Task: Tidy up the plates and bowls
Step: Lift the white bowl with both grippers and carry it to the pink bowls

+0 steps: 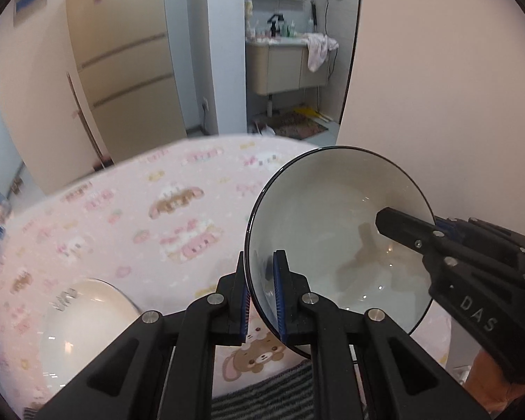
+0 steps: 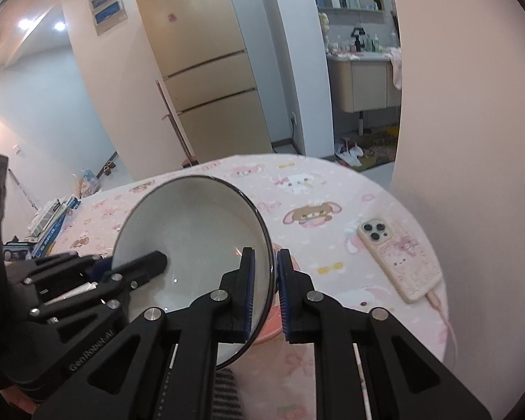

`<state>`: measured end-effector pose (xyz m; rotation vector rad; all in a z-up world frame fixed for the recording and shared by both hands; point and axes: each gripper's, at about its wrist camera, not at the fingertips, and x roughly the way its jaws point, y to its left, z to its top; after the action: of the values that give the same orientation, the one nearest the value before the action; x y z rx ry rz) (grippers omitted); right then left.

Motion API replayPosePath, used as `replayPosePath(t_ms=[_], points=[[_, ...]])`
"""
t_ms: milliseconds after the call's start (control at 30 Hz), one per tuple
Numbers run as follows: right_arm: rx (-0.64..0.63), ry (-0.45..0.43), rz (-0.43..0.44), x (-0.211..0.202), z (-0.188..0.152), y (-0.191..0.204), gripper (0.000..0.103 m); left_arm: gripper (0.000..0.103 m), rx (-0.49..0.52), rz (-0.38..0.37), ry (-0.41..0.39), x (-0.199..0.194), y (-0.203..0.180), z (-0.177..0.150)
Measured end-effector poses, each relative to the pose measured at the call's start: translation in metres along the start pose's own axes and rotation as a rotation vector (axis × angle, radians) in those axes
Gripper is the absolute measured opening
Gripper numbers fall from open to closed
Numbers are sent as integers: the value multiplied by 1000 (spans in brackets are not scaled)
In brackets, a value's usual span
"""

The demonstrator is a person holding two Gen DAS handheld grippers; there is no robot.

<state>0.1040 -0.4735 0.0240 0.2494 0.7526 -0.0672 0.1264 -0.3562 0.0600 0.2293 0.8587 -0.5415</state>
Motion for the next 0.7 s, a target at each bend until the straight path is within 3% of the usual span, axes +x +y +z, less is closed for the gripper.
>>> replayPosePath(t_ms=[233, 700], points=[[35, 82, -6, 46, -8, -12, 12, 13, 16, 17, 40, 40, 3, -12], [-1, 76, -57, 68, -19, -10, 13, 14, 50, 83, 72, 69, 0, -16]])
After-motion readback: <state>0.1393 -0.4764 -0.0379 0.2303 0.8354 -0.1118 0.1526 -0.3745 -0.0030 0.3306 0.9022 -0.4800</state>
